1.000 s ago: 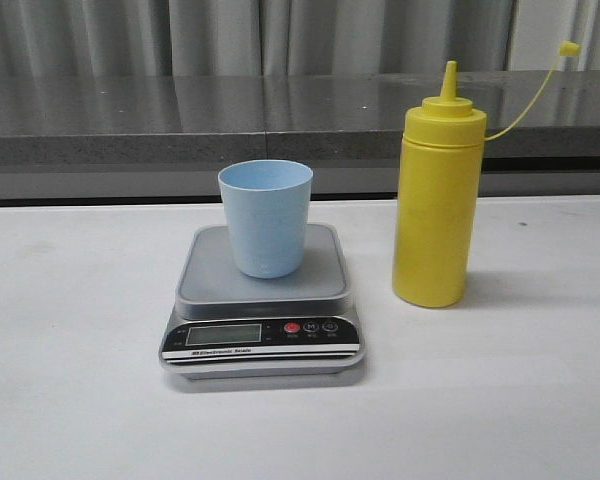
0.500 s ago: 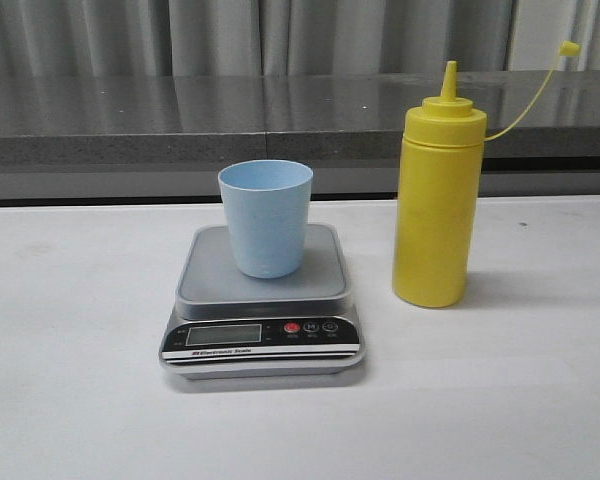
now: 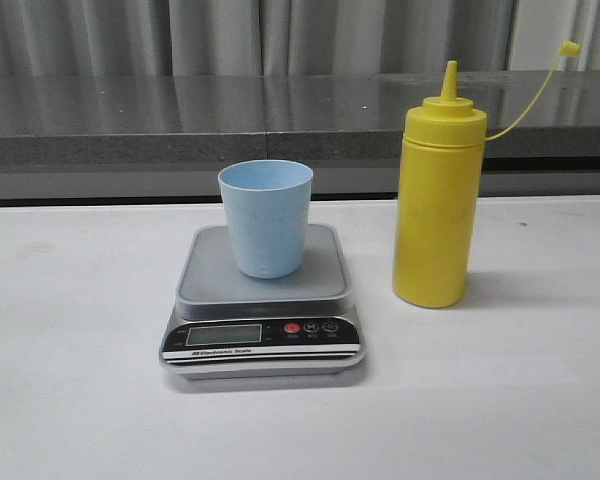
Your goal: Pour seasoning into cup on scale with both arms
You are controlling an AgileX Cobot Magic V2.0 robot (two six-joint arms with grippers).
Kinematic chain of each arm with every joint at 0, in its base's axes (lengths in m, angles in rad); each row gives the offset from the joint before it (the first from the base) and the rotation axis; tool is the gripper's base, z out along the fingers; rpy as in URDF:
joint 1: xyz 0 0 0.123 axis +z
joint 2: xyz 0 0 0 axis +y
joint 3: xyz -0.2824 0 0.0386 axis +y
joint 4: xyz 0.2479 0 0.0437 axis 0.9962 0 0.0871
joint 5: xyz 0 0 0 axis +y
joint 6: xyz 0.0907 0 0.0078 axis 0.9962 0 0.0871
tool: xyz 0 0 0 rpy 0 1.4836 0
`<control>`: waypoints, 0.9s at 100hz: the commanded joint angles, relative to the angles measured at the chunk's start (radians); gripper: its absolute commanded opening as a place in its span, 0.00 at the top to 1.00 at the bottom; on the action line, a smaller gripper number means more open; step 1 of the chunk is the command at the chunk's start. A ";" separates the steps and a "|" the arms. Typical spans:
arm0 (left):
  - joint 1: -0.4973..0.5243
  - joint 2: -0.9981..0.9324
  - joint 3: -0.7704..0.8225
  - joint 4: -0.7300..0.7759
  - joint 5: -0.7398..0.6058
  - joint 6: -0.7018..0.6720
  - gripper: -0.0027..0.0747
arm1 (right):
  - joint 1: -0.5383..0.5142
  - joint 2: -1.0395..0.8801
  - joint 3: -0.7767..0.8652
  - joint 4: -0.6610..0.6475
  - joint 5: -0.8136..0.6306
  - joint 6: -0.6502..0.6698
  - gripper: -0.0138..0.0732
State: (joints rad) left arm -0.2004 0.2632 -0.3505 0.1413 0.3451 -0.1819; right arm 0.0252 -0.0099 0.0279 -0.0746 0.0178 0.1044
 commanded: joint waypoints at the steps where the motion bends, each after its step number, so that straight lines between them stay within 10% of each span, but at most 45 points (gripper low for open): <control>1: 0.002 0.010 -0.027 0.004 -0.072 -0.007 0.99 | -0.005 -0.020 -0.024 -0.002 -0.148 0.000 0.92; 48: 0.002 0.010 -0.027 0.004 -0.072 -0.007 0.99 | -0.002 0.236 -0.363 0.063 0.096 0.001 0.92; 90: 0.002 0.010 -0.027 0.004 -0.072 -0.007 0.99 | 0.040 0.661 -0.464 -0.073 -0.270 0.001 0.92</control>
State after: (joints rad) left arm -0.2004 0.2632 -0.3505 0.1413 0.3469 -0.1819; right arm 0.0440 0.5799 -0.3993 -0.0715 -0.1037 0.1044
